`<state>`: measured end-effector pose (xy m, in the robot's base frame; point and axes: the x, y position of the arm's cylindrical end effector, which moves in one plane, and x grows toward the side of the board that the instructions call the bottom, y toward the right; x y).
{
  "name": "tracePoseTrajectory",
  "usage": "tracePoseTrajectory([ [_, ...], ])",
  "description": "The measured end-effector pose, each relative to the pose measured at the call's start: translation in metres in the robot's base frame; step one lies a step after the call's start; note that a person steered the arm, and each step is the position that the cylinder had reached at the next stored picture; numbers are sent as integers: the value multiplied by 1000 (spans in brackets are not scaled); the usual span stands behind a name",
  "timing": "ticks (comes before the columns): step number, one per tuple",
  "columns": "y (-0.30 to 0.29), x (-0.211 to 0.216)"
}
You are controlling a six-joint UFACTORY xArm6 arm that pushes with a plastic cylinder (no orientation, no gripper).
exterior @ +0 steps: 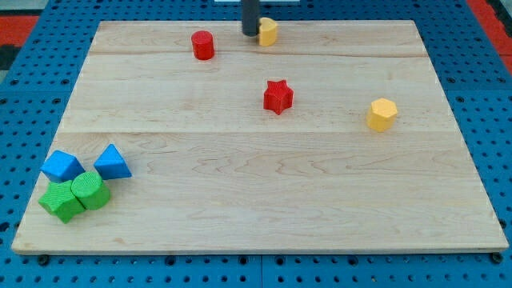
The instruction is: Push red circle to the left of yellow heart
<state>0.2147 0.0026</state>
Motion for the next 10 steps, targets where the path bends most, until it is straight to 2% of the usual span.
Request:
tracePoseTrajectory([
  [2, -32, 74],
  [4, -81, 53],
  [5, -102, 73],
  [6, -141, 68],
  [7, -140, 43],
  [8, -111, 30],
  [10, -69, 29],
])
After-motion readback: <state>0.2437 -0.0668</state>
